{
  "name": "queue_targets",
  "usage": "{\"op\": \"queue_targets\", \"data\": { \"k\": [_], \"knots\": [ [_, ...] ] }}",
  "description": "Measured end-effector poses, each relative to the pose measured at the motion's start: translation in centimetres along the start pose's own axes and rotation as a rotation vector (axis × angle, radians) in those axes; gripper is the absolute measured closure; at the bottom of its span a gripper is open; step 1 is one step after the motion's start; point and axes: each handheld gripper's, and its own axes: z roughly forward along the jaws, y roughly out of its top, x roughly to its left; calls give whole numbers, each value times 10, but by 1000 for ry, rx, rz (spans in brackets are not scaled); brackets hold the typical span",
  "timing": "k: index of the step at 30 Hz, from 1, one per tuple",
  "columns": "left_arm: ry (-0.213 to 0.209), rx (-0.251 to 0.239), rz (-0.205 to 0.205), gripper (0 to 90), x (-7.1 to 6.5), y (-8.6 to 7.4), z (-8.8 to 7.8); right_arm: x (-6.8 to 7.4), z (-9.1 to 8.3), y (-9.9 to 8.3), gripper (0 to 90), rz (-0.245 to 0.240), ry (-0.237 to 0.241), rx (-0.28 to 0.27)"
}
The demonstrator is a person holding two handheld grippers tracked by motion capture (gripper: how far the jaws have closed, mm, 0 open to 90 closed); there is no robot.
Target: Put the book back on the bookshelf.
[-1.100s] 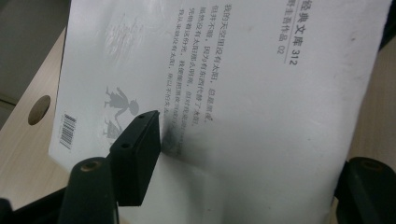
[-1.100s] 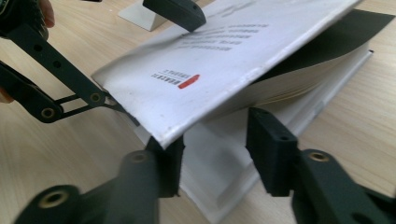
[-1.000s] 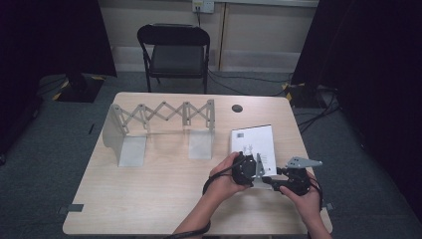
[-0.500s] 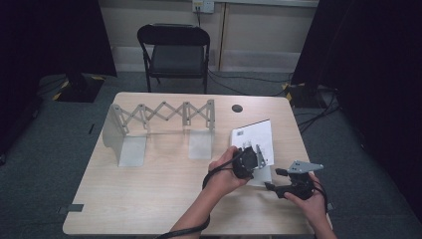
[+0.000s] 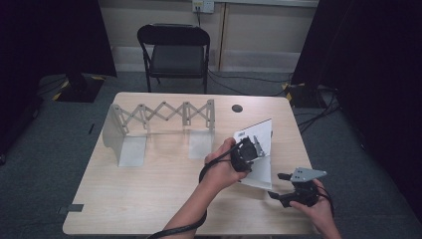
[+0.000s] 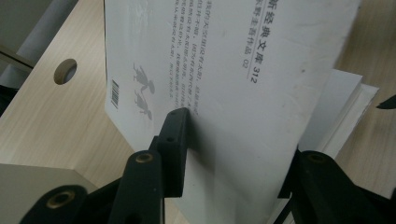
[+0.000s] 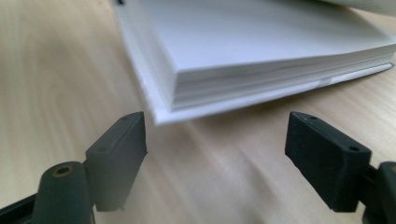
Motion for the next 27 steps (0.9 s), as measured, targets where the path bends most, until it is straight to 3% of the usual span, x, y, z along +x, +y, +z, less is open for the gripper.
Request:
{"op": "queue_targets", "data": {
  "k": [6, 11, 17, 18, 27],
  "knots": [
    [-7, 1, -14, 597, 1, 0, -3, 3, -4, -3, 210, -19, -30, -8],
    [-15, 10, -6, 599, 0, 0, -6, 6, 11, -5, 228, -57, -68, 30],
    [-18, 8, -7, 598, -3, 0, -6, 10, 22, 2, 241, -87, -111, 22],
    [-21, 8, -6, 598, -4, 0, -7, 12, 26, 6, 242, -105, -136, 26],
    [-33, 33, 12, 602, -7, 5, -14, 21, 16, 13, 257, -162, -156, -34]
  ]
}}
